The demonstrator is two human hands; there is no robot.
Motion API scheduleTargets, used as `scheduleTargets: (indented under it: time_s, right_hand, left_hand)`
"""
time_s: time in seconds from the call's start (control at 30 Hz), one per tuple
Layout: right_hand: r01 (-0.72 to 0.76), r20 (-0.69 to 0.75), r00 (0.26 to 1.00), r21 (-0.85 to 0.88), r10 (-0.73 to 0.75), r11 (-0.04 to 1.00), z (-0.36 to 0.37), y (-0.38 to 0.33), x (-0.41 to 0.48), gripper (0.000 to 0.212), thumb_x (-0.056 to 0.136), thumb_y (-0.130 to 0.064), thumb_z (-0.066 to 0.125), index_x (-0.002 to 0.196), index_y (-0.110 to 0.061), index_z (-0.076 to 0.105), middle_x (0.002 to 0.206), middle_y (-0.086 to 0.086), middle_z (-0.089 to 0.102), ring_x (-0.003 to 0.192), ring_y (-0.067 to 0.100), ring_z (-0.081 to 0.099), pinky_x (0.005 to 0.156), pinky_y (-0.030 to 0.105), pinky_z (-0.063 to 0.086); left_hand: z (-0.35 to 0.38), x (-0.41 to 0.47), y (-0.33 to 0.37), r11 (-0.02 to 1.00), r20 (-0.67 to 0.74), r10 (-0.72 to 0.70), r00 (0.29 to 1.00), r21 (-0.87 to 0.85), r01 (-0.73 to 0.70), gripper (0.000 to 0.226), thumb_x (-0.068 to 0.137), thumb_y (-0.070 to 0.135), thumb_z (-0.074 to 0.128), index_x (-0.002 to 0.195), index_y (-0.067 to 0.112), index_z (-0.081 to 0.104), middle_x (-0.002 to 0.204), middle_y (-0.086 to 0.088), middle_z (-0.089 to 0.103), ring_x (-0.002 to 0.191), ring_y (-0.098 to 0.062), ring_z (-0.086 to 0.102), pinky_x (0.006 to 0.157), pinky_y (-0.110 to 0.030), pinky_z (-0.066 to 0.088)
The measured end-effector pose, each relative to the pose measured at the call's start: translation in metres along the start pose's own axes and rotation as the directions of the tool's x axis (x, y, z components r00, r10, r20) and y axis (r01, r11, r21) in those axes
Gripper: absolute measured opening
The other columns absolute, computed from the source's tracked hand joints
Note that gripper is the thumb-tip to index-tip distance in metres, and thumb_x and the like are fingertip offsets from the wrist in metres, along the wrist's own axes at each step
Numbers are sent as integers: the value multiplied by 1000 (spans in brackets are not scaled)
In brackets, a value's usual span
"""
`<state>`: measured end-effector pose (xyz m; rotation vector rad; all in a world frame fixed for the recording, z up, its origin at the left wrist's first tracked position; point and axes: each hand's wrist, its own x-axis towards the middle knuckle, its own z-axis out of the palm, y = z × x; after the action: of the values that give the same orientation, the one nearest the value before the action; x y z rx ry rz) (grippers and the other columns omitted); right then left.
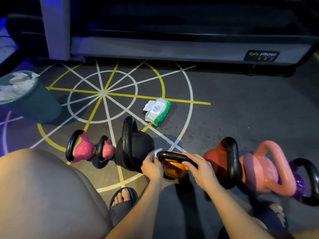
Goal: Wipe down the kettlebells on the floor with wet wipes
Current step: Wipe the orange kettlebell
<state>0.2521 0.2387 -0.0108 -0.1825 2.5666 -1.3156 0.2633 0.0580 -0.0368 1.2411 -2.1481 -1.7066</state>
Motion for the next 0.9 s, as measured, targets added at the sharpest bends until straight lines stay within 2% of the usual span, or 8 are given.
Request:
scheduleTargets:
  time_s: [0.1,0.23,0.3,0.37,0.53,0.67,0.77,0.9]
  right_hand:
    - [6,-12,1000,8,-5,1000,-1,-2,2,33,93,-25,69,122,-39,66,110,-22,64,103,-16,54,91,-1,34]
    - [-13,24,1000,1,13,1000,1,1,-1,34,94,-27,67,126,-37,65,114,-21,64,107,-4,56,91,1,35]
    - [-22,67,997,-15,23,1000,1,3,-1,36,95,-28,65,130,-37,64,118,-19,63,110,-1,55,94,7,36]
    - [-36,85,996,-23,38,999,1,4,0,36,96,-28,64,131,-37,63,119,-19,63,111,0,55,96,12,38]
    - [-20,38,999,-18,20,1000,-5,-3,7,33,94,-24,68,125,-35,66,110,-18,64,105,3,58,89,-1,33]
    - [-36,81,996,-37,39,999,-3,-2,3,34,94,-26,67,127,-36,65,113,-17,65,107,2,58,90,0,33]
    - [-48,57,997,-6,48,999,2,-2,-3,35,95,-24,67,128,-36,65,119,-18,63,110,-1,55,91,-1,32]
    - [-50,42,998,-25,51,998,2,-1,-2,35,95,-28,66,129,-35,64,121,-17,64,112,2,56,98,11,37]
  left_hand:
    - [0,-8,-3,979,-80,153,985,149,-140,31,98,8,60,118,26,75,105,6,75,99,-13,67,93,-34,52]
    - [-3,16,-32,965,173,-15,985,260,-31,27,95,-1,51,103,12,74,105,-18,72,108,-35,65,96,-44,49]
    - [-3,14,-30,958,228,-112,967,285,44,29,94,-2,48,105,8,72,105,-16,70,106,-29,62,96,-40,48]
    - [-2,9,-25,973,133,-121,984,210,91,31,94,-1,51,112,10,74,107,-11,71,106,-25,63,98,-37,48]
    - [-7,-7,-1,1000,-98,5,995,15,-3,27,95,13,63,118,22,75,107,8,74,104,-11,67,103,-35,50]
    - [-9,8,-7,989,111,42,993,139,-58,26,100,17,58,117,27,75,110,7,73,108,-12,63,100,-30,47]
    - [-11,18,-25,964,289,-83,954,265,3,34,93,-2,49,96,21,74,95,-2,72,101,-25,64,86,-29,46]
    - [-3,13,-29,969,130,-178,975,197,151,26,84,7,56,84,23,76,81,-2,75,86,-26,70,86,-39,57]
